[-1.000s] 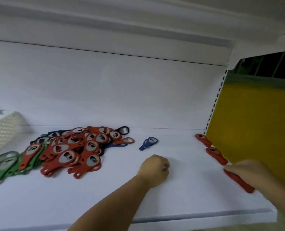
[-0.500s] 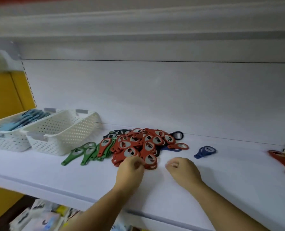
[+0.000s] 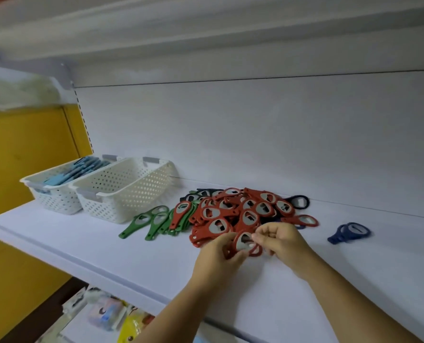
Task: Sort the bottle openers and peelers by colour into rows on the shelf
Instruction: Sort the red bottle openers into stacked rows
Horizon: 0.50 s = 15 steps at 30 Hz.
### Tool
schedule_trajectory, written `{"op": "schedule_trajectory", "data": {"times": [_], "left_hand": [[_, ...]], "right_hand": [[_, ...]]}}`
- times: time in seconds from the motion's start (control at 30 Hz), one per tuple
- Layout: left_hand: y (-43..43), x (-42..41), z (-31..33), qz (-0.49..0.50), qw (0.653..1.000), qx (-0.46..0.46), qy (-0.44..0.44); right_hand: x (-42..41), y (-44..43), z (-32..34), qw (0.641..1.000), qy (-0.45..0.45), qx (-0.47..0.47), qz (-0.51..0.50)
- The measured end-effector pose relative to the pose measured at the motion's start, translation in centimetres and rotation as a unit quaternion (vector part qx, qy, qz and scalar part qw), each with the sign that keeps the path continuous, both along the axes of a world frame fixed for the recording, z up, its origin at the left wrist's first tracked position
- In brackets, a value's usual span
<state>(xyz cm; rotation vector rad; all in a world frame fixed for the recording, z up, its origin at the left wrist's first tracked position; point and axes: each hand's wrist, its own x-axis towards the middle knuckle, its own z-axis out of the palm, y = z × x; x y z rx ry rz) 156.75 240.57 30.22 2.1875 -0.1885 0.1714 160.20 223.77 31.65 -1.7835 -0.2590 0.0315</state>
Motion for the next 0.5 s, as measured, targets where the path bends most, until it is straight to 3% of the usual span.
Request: {"op": "schedule_trajectory", "data": {"times": [0.07, 0.13, 0.23, 0.33, 0.4, 0.5], "left_hand": [[0.3, 0.0, 0.0, 0.004, 1.000, -0.018, -0.006], [0.4, -0.3, 0.4, 0.020, 0.989, -0.144, 0.018], [0.9, -0.7, 1.2, 0.011, 0.941, -0.332, 0.066], [1.6, -0.6, 1.4, -0.015, 0.908, -0.406, 0.104], [2.1, -0.6, 1.5, -0.031, 0.882, -0.452, 0.127], [2.4, -0.5, 1.7, -0.049, 0.808, -0.559, 0.182]], "right_hand": [[0.3, 0.7, -0.3, 1.000, -0.004, -0.008, -0.005], [1.0, 0.9, -0.8, 0.998, -0.025, -0.037, -0.052], [1.7, 1.0, -1.2, 0.985, -0.060, -0.148, -0.056], [1.6, 2.0, -1.1, 0.944, -0.089, -0.317, -0.019], [1.5, 2.4, -0.9, 0.930, -0.112, -0.349, -0.042], [1.5, 2.5, -1.1, 0.921, -0.133, -0.358, -0.076]]}}
